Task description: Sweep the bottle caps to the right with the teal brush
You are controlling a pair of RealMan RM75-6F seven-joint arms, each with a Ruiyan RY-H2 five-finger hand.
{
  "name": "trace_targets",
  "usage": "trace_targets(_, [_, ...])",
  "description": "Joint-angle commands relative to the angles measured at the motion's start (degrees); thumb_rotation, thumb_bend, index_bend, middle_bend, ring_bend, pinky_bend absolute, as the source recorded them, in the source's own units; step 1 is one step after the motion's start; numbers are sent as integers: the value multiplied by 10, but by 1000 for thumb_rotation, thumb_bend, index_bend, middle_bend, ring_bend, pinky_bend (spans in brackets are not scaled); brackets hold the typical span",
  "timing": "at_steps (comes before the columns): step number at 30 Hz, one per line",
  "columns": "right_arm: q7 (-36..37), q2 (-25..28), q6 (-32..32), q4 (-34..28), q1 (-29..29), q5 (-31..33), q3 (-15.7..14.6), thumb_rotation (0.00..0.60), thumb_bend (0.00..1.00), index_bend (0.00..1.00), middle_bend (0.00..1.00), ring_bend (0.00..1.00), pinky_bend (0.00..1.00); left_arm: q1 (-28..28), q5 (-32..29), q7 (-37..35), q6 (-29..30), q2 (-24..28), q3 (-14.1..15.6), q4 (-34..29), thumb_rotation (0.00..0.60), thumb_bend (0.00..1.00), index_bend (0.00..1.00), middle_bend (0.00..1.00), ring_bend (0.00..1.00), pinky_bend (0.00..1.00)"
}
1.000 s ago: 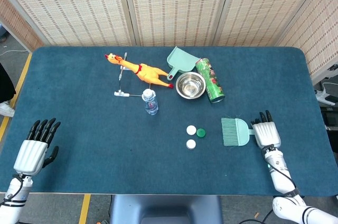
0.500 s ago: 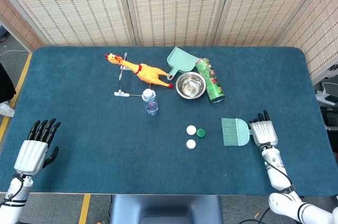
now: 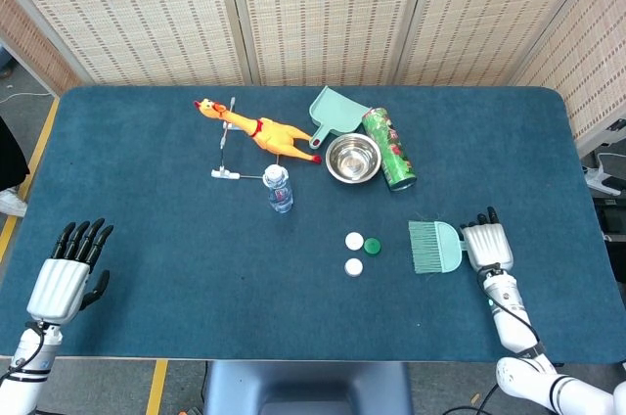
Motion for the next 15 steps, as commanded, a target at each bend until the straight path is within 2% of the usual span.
trace_targets(1, [10,-3,15,5,-1,-12,0,600,311,772,602,342,136,0,0,1,0,0,0,0,600,461,0,0,0,49])
trace_targets(7, [18,-9,40,18,-4,-24,3,600,325,887,696,425,160,0,2,2,-1,0,2,-1,600,463,0,0,0,50])
trace_targets(11, [13,-19,46,38,-3,-35,-3,600,324,937,740,487,176,-1,2,3,-1,-2,2,-1,600,461,0,0,0,49])
trace_targets(15, [26,-28,58,56,-1,-56,-9,600,327,961,759,505,177,-1,2,5,0,-3,1,-1,600,463,0,0,0,49])
